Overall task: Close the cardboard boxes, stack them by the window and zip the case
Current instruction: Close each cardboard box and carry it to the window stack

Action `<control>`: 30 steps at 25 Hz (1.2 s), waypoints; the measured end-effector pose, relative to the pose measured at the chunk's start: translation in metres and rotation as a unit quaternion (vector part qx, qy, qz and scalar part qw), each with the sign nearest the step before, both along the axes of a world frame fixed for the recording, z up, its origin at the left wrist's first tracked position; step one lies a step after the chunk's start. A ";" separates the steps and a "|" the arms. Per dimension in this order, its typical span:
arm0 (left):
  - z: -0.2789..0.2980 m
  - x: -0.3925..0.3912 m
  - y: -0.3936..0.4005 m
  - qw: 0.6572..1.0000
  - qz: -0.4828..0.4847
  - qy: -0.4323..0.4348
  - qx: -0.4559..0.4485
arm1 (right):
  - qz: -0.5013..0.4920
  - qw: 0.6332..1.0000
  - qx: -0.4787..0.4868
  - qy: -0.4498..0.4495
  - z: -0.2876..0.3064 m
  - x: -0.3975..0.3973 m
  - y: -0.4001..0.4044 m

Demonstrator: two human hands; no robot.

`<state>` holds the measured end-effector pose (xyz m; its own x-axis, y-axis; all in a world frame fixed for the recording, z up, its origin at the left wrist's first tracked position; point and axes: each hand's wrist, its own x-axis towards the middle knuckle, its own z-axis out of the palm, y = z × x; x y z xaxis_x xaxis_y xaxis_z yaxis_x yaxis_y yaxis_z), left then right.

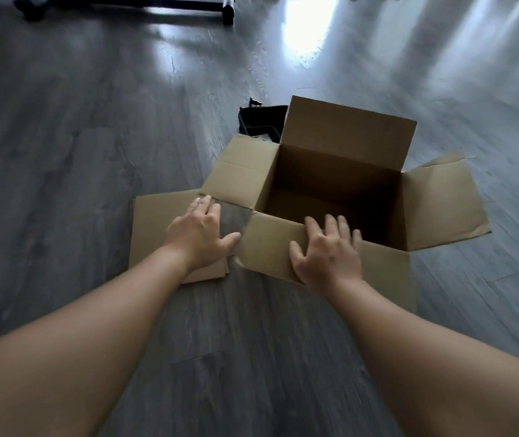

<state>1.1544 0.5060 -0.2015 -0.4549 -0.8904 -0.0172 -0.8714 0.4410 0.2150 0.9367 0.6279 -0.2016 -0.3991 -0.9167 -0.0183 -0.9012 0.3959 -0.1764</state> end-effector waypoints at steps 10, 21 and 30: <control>-0.031 0.135 -0.013 0.977 0.105 -0.160 0.089 | 0.308 0.950 0.017 -0.055 -0.023 0.158 -0.072; -0.089 0.160 -0.021 0.947 0.179 -0.055 0.262 | 0.013 0.967 0.187 -0.170 -0.092 0.175 -0.110; -0.089 0.154 -0.014 0.948 0.206 -0.003 0.243 | -0.073 0.968 0.130 -0.203 -0.099 0.171 -0.106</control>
<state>1.3081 0.4920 -0.2901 -0.0678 -0.8791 -0.4719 -0.9501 -0.0874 0.2994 1.1080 0.5219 -0.3007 -0.4350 -0.7950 -0.4228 -0.7102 0.5916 -0.3817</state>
